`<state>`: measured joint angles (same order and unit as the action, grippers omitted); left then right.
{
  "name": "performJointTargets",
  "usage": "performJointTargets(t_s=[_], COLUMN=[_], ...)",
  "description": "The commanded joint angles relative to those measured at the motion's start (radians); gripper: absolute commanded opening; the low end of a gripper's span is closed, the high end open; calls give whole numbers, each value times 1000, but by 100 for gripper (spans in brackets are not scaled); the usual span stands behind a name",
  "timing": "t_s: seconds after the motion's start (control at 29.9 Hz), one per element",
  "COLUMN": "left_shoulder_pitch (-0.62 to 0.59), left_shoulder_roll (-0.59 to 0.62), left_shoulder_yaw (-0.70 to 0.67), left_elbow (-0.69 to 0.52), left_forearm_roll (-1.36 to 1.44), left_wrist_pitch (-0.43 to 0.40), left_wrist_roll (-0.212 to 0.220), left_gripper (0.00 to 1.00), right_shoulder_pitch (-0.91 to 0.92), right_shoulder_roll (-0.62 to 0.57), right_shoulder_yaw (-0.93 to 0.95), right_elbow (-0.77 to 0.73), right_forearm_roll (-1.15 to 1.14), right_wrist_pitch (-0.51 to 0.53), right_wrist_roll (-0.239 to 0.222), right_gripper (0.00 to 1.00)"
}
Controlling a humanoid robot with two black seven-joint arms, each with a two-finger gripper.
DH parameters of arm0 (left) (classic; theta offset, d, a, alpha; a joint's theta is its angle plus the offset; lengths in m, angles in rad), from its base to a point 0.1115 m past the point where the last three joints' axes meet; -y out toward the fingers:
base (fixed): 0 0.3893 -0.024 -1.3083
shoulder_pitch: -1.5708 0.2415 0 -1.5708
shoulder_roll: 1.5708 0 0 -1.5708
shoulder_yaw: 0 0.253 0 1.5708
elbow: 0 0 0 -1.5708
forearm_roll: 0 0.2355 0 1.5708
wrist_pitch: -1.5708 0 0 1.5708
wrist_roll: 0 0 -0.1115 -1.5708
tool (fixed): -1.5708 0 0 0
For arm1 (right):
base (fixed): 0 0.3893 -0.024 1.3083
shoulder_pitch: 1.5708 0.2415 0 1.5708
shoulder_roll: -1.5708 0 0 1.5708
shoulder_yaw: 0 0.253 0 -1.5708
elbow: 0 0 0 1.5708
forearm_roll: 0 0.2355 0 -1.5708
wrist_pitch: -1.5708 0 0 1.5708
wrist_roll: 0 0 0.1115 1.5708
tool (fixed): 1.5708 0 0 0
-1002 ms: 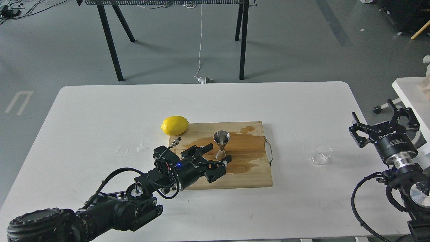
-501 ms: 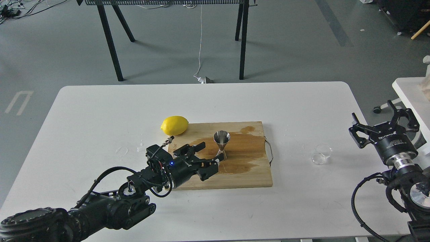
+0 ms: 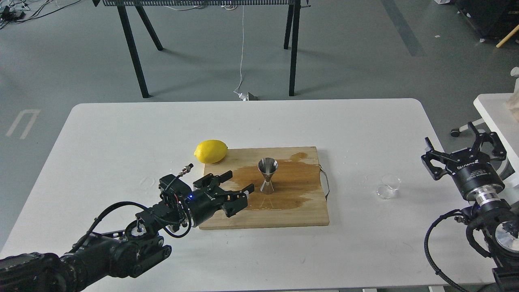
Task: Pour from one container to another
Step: 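Withdraw the left gripper back beside the lemon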
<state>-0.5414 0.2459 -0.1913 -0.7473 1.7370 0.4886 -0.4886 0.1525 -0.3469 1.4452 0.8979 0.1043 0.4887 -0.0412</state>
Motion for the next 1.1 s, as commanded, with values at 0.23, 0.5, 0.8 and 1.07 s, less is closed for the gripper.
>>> performJointTargets(t_s=[0.23,0.5,0.8,1.07], left_shoulder_pitch=[-14,0,-8,-3], left_shoulder_roll=[294,311,329,320], left_shoulder_yaw=[-120,-333,-375,-378], left_elbow=[-329,-307,-259,-219], left_forearm_roll=[-401,-712,-1105,-1217], left_wrist_pitch=[-253,-824,-977,-977], left_wrist_roll=[0,0,0,0], left_gripper=[88,90,92,92], right_shoulder_pitch=[-7,-119,-309,-358], right_shoulder_roll=[0,2,-9,-21], right_shoulder_yaw=[0,-16,-5,-48], right_elbow=[15,87,274,322], right_forearm_roll=[3,124,210,230], right_wrist_pitch=[0,0,0,0], right_wrist_roll=[-11,-31,-32,-32], right_gripper=[99,99,99,99])
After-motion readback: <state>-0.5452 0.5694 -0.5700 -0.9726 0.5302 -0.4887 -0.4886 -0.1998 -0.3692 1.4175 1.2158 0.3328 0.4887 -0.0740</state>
